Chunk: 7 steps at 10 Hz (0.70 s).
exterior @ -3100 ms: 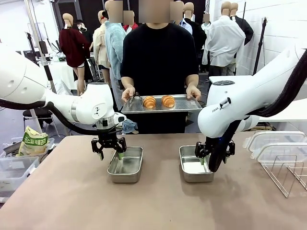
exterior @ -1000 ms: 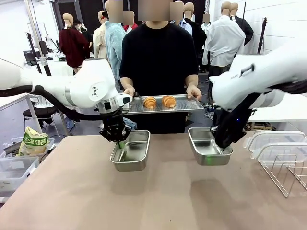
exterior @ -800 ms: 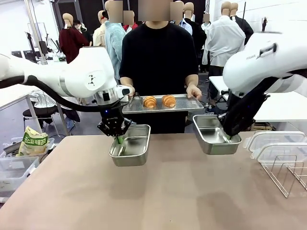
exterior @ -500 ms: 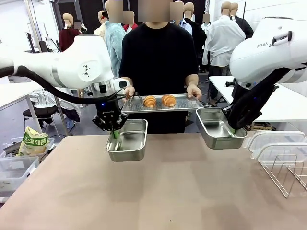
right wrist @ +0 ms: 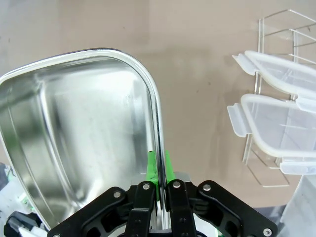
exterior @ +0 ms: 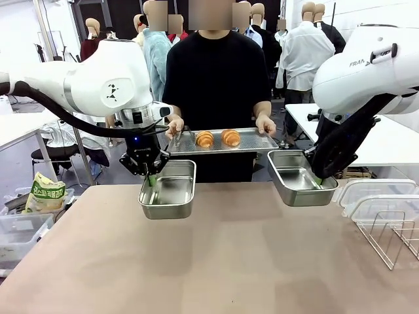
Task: Place the bread in airtight containers.
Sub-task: Lift both Airtight Container, then once an object is inside an Airtight Container , place the container in the center of the table.
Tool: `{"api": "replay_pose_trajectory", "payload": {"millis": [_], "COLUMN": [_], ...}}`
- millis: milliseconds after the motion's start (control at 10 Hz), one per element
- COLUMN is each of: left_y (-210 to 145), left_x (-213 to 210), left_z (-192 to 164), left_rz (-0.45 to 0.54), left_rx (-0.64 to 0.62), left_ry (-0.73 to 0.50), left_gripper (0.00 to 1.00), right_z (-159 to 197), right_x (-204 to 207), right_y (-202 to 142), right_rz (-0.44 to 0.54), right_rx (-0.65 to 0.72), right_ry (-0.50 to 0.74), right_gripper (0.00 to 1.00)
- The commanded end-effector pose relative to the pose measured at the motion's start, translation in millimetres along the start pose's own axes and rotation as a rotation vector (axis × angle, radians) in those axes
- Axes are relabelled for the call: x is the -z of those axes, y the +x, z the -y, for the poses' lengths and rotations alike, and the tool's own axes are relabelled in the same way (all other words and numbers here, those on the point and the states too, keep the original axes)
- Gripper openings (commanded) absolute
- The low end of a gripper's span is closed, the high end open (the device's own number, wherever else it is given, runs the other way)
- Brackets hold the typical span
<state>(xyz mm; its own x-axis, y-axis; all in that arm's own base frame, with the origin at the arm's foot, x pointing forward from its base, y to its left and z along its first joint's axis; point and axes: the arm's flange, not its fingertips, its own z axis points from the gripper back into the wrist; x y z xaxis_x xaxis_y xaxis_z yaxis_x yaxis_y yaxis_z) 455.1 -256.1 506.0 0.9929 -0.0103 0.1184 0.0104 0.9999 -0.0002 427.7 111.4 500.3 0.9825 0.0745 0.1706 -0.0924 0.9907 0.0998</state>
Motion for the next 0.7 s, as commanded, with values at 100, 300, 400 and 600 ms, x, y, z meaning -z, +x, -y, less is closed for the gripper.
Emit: {"api": "replay_pose_trajectory", "payload": {"millis": [100,300,400,600], "left_y": [0.7,0.7,0.7,0.7], "left_x": [-1.8,-1.8,-1.8,-1.8], "left_z": [1.3,1.3,1.3,1.3], "left_rz": [-0.001,-0.001,-0.001,-0.001], "left_rx": [0.003,0.003,0.003,0.003], "left_ry": [-0.009,-0.009,-0.009,-0.009], "left_gripper": [0.00,0.00,0.00,0.00], "right_z": [1.2,1.2,1.2,1.2], "right_x": [-4.9,-4.9,-4.9,-4.9], "right_y": [-0.3,-0.3,-0.3,-0.3], "right_rz": [0.012,0.012,0.012,0.012], "right_rx": [0.003,0.003,0.003,0.003], "right_ry": [0.001,0.001,0.001,0.001], "right_gripper": [0.00,0.00,0.00,0.00]}}
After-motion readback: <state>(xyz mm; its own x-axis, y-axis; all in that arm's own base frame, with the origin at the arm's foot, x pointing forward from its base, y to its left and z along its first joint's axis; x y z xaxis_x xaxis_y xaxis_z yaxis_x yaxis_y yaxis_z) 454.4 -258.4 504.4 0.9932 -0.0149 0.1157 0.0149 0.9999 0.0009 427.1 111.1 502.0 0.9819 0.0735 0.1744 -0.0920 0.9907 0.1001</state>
